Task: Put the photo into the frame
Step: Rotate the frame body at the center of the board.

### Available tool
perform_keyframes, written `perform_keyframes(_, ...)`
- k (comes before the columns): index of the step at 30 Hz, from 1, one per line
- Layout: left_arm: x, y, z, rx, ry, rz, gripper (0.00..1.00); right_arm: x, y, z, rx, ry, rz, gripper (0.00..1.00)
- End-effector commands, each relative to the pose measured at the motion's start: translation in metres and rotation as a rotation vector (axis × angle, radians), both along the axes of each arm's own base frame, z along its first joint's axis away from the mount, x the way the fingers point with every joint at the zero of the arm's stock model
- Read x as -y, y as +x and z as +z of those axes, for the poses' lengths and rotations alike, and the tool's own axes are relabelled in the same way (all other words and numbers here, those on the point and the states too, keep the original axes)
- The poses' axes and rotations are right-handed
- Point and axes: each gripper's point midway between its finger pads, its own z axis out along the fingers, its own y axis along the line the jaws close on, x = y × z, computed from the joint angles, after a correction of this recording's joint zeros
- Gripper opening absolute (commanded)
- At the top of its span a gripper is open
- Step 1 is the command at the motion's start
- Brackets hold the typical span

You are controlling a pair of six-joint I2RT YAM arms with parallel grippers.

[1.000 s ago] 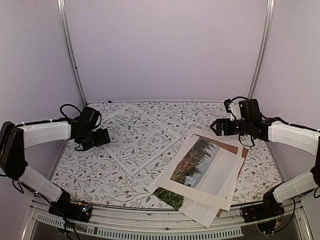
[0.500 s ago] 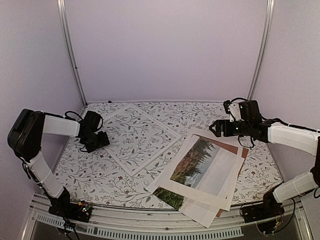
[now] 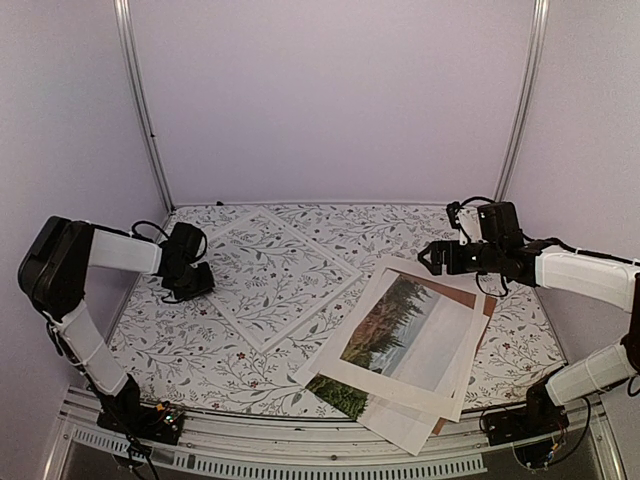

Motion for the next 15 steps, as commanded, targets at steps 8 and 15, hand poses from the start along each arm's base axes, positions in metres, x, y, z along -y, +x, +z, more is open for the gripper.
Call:
perform_keyframes(8,-0.007,0.015,0.018,-0.018,0.140,-0.193,0.26,-0.006,-0.001,0.000,-0.005,0.022,0.011,0.99)
perform_keyframes(15,-0.005,0.025,0.013,-0.064,0.124,-0.315,0.23,-0.005,-0.001,-0.002,-0.014,0.016,0.009,0.99)
